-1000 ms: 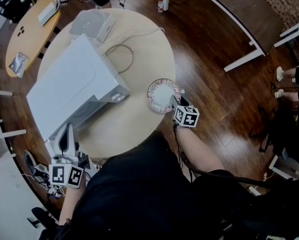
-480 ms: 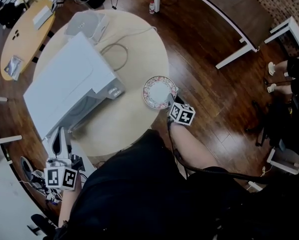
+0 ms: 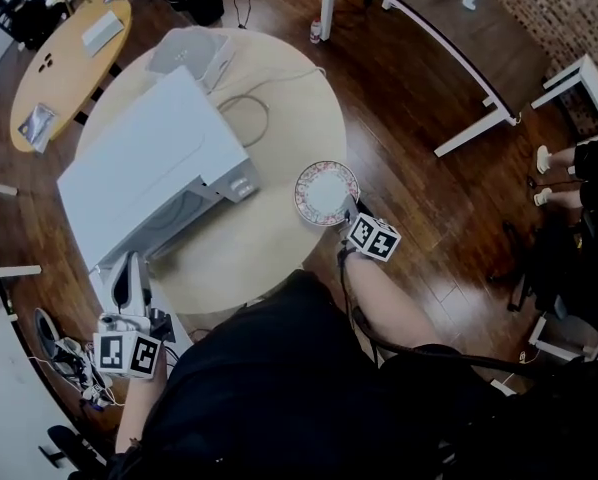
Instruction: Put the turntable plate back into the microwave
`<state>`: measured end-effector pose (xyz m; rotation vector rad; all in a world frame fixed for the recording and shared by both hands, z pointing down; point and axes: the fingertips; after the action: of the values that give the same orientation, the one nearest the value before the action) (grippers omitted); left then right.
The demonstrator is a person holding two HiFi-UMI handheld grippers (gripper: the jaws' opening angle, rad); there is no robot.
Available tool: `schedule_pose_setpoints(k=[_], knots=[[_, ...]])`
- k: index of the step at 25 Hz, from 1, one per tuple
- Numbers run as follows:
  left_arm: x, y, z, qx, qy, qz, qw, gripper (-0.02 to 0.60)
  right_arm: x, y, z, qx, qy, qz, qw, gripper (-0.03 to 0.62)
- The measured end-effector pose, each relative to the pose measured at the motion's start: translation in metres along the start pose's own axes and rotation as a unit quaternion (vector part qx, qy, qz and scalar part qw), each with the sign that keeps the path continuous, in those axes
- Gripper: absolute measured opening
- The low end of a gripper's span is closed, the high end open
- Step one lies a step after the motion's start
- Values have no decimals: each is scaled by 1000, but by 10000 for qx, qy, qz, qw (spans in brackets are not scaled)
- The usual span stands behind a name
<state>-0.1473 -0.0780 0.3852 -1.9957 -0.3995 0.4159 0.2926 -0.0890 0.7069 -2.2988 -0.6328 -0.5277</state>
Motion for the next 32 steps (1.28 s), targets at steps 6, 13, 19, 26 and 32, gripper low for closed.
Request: schedule_pose_setpoints(k=[6,13,19,26,32], knots=[[-1,-4,4,85,25,116,9999,5,-12,13,1,96,183,-86,9997,25],[-8,-8,14,117,95,173,9997,5,-13,16,4,208,286,-521,9980,18],[-7,-9,16,165,36,153,9997,3,-10,15,12,346,375,-923,9944,18],[-11,-2,18,307,26,-7,9995,5,-15,21,25,671,671,-1654,9816,18],[-10,-1,18,382,-14,-386,9985,5,-20,27,38,881,838,-2066,9708,19]])
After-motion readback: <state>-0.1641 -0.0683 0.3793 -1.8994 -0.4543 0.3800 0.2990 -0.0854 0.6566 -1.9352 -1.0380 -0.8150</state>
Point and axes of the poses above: the fingertips, and each gripper's own axes: z backward along the fingers, x to its right, y out of its top, and after that the axes turned 14 degrees about -x, right-handed
